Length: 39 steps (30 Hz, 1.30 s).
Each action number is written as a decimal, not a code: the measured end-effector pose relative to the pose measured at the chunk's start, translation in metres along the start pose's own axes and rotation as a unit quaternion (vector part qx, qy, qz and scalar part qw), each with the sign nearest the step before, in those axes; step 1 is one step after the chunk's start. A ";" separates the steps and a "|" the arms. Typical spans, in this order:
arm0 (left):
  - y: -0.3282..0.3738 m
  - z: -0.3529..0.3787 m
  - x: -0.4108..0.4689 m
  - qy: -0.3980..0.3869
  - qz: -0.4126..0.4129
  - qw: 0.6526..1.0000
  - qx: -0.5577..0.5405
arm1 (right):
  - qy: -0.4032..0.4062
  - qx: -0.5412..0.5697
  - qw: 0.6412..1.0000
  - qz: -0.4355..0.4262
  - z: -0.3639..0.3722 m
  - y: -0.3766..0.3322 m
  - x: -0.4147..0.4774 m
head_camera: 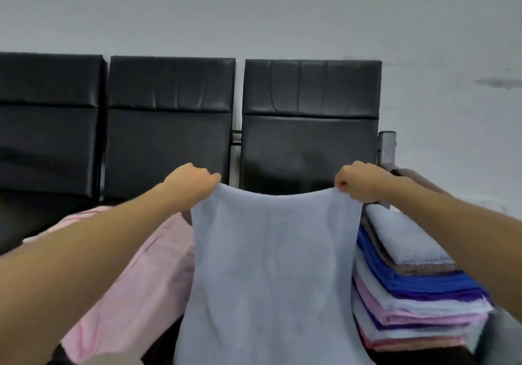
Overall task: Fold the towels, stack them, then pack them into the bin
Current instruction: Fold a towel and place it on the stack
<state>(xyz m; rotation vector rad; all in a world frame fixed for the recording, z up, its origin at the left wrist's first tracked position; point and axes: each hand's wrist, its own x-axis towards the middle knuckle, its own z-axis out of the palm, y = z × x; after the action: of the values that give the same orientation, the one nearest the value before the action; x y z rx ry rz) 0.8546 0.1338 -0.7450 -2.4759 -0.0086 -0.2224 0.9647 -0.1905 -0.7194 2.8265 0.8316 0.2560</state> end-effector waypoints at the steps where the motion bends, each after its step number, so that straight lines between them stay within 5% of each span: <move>1: 0.005 0.009 0.002 0.001 -0.004 1.000 -0.006 | -0.001 -0.019 1.000 -0.004 0.008 -0.003 0.004; 6: 0.037 0.061 -0.006 0.032 -0.041 0.989 -0.139 | -0.006 -0.048 0.998 -0.030 0.057 -0.016 0.011; 11: 0.055 0.086 -0.042 0.135 -0.080 0.924 -0.348 | -0.009 -0.086 0.994 -0.062 0.078 -0.027 -0.011; 17: 0.059 0.110 -0.087 0.195 -0.038 0.915 -0.351 | 0.010 -0.091 0.991 -0.097 0.091 -0.044 -0.060; 26: 0.068 0.126 -0.137 0.061 0.033 0.921 -0.382 | -0.017 -0.161 0.972 -0.169 0.112 -0.075 -0.118; 39: 0.081 0.122 -0.132 -0.115 0.078 0.902 -0.410 | -0.088 -0.070 0.977 -0.183 0.147 -0.089 -0.132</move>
<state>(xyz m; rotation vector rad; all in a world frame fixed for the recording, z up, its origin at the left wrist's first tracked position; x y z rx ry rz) 0.7486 0.1496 -0.9105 -3.3090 0.2262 0.1859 0.8411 -0.2081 -0.8969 2.4620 1.2141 0.0085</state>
